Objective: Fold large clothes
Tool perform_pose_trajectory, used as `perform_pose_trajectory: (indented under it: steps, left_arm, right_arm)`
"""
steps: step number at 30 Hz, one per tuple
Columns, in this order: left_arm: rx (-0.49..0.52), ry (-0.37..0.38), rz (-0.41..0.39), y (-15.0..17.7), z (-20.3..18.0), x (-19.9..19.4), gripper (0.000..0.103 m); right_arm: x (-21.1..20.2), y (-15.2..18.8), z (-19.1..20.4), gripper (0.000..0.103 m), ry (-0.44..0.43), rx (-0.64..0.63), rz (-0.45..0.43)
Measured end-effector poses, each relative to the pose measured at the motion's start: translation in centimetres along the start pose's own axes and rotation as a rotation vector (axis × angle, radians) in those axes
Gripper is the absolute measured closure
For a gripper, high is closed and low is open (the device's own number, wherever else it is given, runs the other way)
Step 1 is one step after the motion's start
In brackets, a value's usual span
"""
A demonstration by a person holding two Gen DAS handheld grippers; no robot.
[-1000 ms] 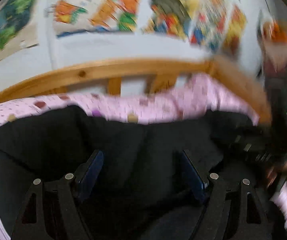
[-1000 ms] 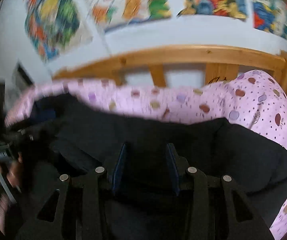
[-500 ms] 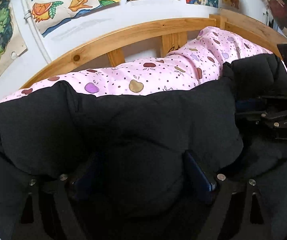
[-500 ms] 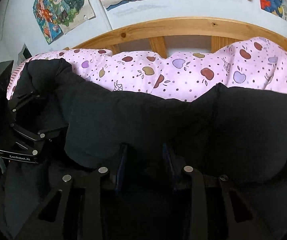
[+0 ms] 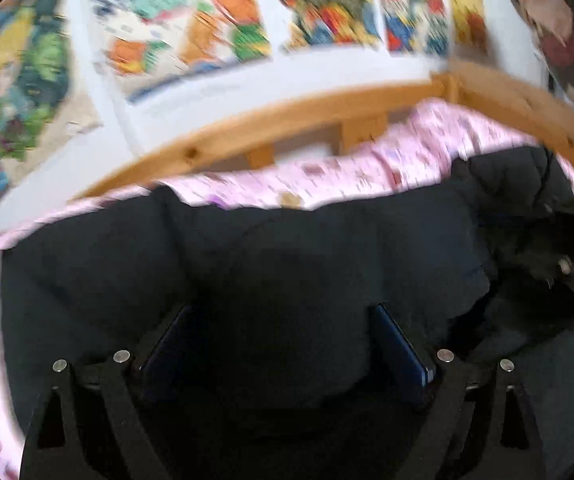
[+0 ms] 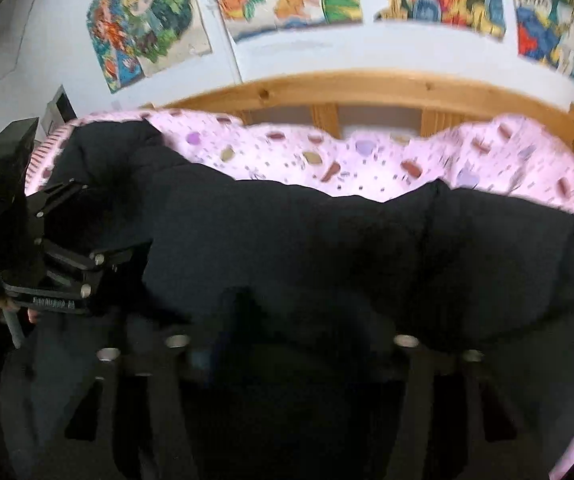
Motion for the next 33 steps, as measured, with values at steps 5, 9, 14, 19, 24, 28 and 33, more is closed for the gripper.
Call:
perform_pose_trajectory:
  steps: [5, 9, 14, 19, 24, 28, 33]
  left_arm:
    - [-0.038, -0.021, -0.122, -0.5, 0.2, -5.9, 0.011]
    - [-0.059, 0.003, -0.148, -0.7, -0.2, -9.5, 0.009]
    - [-0.079, 0.01, -0.21, -1.2, -0.7, -14.7, 0.003]
    - [-0.086, 0.029, -0.225, -0.8, -0.8, -18.6, 0.0]
    - [-0.102, 0.042, -0.232, 0.6, -1.1, -23.1, 0.0]
    - [-0.129, -0.015, -0.272, 2.3, -0.8, -27.2, 0.0]
    - [-0.129, -0.057, -0.295, 3.7, -1.2, -32.4, 0.0]
  right_arm:
    - [-3.5, -0.1, 0.8, 0.037, 0.101, -0.098, 0.025]
    - [-6.8, -0.2, 1.7, 0.028, 0.121, -0.123, -0.007]
    - [-11.0, -0.8, 3.3, 0.018, 0.156, -0.125, -0.083]
    - [-14.9, -0.3, 5.0, 0.011, 0.191, -0.126, -0.151]
    - [-19.3, 0.7, 6.9, 0.01, 0.189, -0.155, -0.183]
    - [-23.3, 1.7, 8.9, 0.009, 0.237, -0.2, -0.213]
    - [-28.7, 3.5, 11.6, 0.009, 0.241, -0.208, -0.239]
Point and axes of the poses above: each gripper's, at about its wrist camera, not at the fingertips, and x roughly the way its jaws point, z to its left, y to its underside, the point moved 2 cm from there along x, roughly the way its jaws point, and after that the axes turned 7 degrees about -z, right-handed, at the moved point
